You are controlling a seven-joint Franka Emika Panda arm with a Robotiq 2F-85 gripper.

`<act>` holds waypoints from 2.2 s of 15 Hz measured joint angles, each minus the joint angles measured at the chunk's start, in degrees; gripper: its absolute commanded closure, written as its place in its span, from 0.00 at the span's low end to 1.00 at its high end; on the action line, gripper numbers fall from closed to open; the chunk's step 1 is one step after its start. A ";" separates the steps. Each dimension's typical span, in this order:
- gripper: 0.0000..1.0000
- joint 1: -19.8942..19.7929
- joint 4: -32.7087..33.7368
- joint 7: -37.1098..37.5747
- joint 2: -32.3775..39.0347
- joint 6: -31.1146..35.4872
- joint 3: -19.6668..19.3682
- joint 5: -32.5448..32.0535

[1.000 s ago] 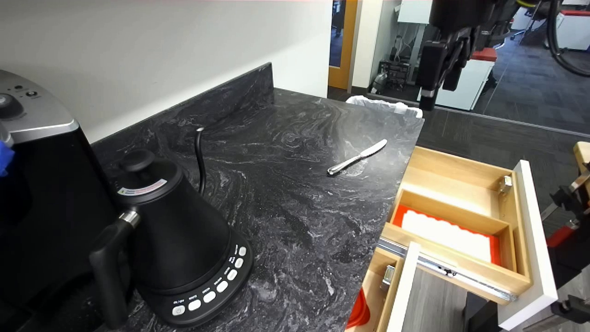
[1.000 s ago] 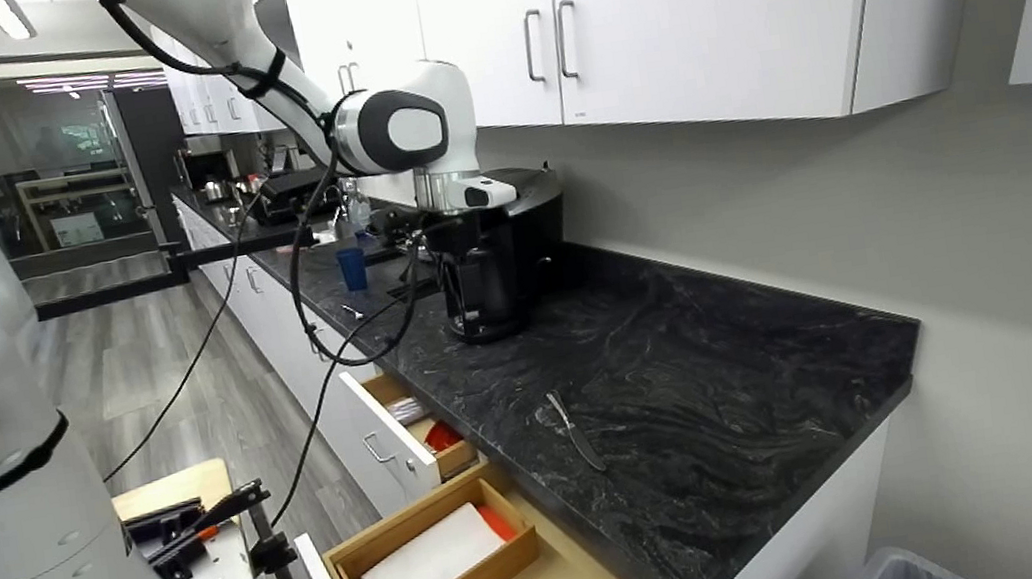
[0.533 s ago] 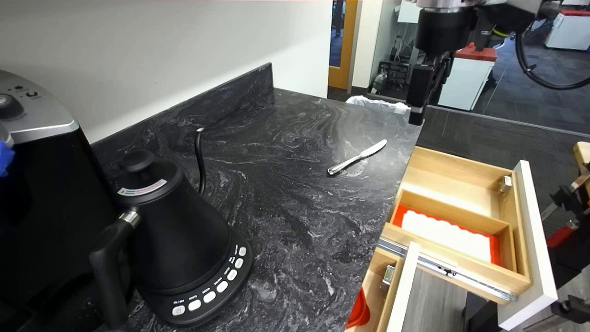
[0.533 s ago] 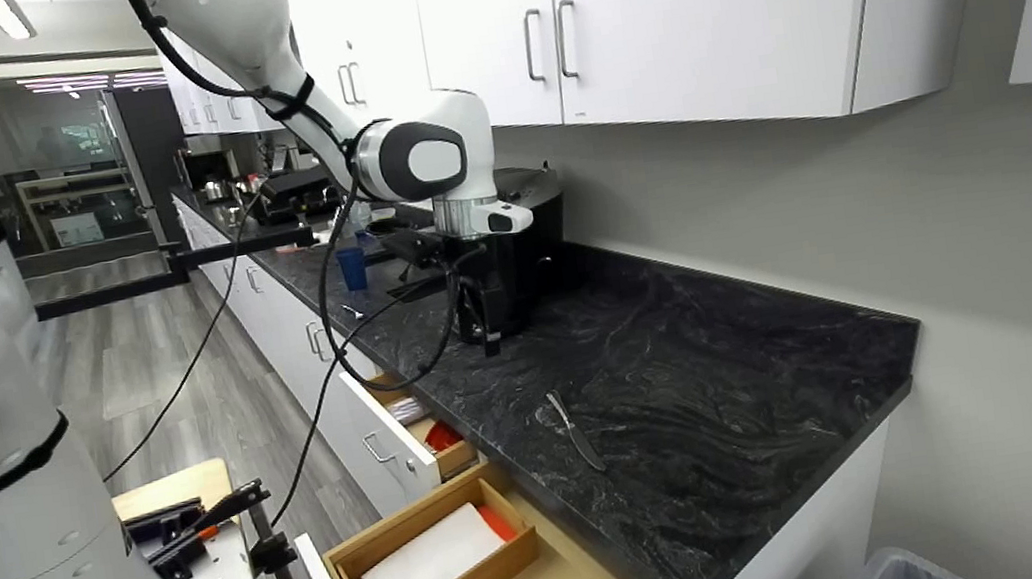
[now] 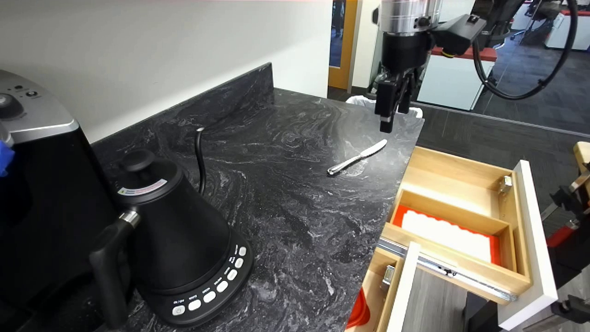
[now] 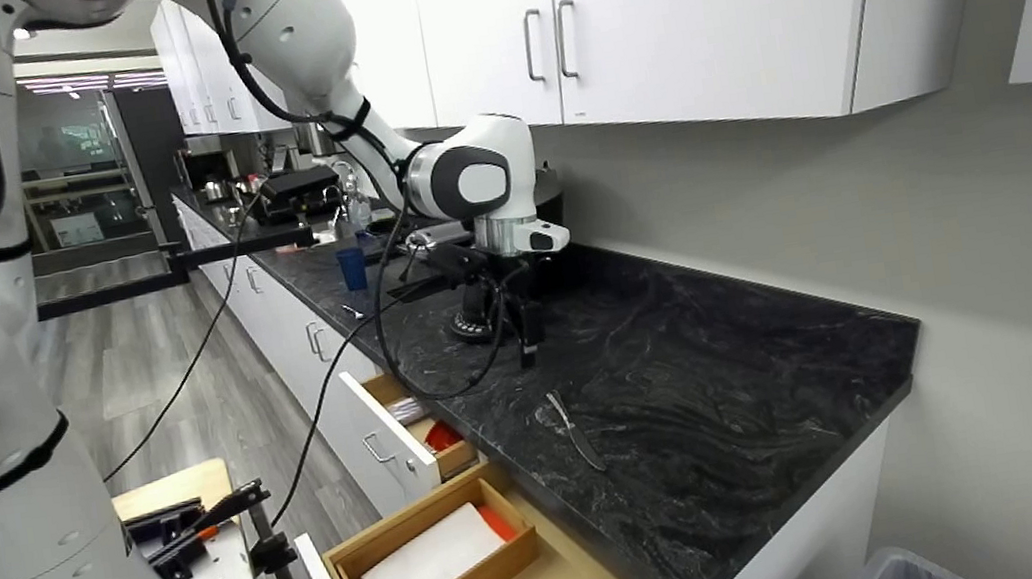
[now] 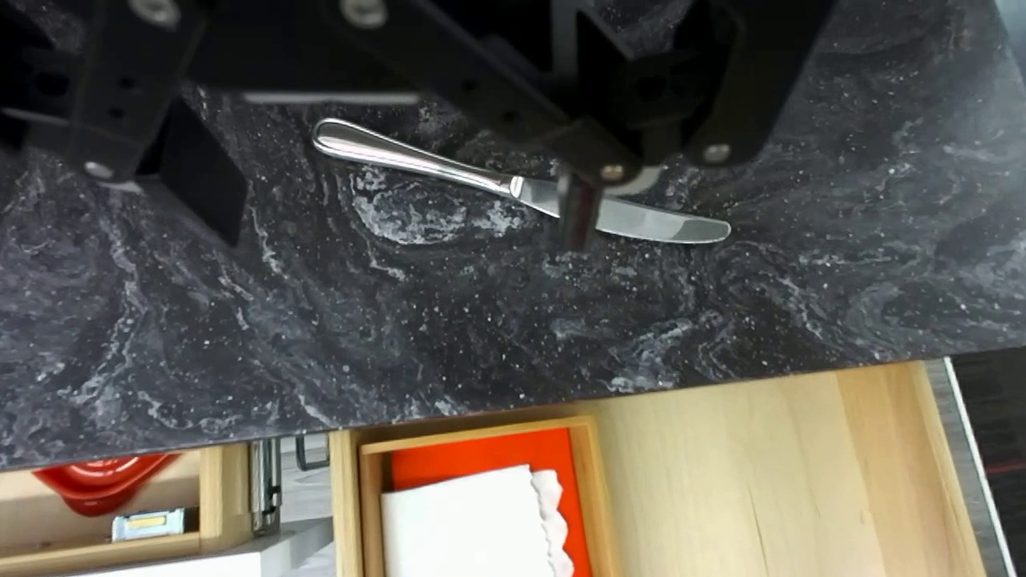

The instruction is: Get the knife that is on top of the cabinet and place it in the box that is in the open file cabinet

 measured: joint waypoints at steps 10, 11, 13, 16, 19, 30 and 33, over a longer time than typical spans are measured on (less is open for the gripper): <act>0.00 0.01 8.64 -2.93 5.14 0.00 -0.23 0.01; 0.00 0.01 9.00 -2.94 5.42 0.00 -0.25 0.01; 0.00 0.01 9.15 -2.94 5.54 0.00 -0.26 0.01; 0.00 0.01 9.16 -2.94 5.54 0.00 -0.27 0.01; 0.00 0.01 9.16 -2.94 5.54 0.00 -0.27 0.01; 0.00 -0.35 9.16 -12.33 5.67 -0.03 0.09 0.98; 0.00 -2.01 9.16 -24.62 5.72 -0.67 0.32 2.39</act>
